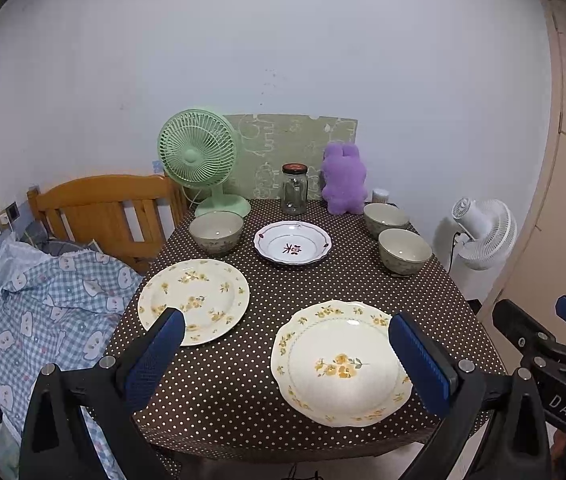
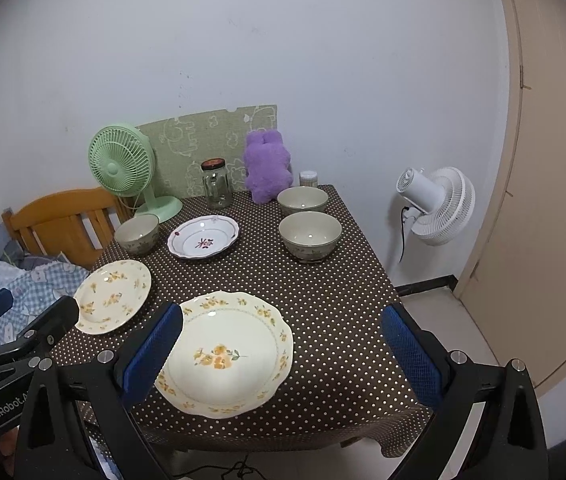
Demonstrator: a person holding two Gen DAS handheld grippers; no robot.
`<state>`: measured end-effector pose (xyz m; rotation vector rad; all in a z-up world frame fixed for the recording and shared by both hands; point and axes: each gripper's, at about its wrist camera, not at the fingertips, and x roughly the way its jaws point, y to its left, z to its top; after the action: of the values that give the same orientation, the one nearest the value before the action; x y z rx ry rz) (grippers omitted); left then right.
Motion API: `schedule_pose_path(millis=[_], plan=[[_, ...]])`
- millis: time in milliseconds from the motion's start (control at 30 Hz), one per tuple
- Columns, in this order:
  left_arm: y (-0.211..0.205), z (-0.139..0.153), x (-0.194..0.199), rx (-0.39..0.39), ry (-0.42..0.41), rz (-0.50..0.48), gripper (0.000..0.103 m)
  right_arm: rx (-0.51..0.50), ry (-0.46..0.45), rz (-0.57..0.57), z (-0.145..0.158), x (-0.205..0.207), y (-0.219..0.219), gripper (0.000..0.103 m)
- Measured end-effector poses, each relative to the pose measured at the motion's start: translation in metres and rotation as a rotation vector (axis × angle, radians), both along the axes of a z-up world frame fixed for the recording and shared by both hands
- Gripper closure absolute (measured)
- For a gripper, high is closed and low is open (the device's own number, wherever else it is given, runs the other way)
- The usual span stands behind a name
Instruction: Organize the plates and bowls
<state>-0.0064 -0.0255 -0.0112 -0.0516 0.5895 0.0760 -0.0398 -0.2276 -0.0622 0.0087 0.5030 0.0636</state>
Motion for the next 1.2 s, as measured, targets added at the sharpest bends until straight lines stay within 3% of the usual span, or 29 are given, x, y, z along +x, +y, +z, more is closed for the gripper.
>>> schedule_pose_path(millis=[1200], plan=[[-0.0006, 0.0040, 0.0049, 0.011, -0.022, -0.007, 0.001, -0.005, -0.035, -0.018, 0.0031, 0.0003, 0.0029, 0.002]])
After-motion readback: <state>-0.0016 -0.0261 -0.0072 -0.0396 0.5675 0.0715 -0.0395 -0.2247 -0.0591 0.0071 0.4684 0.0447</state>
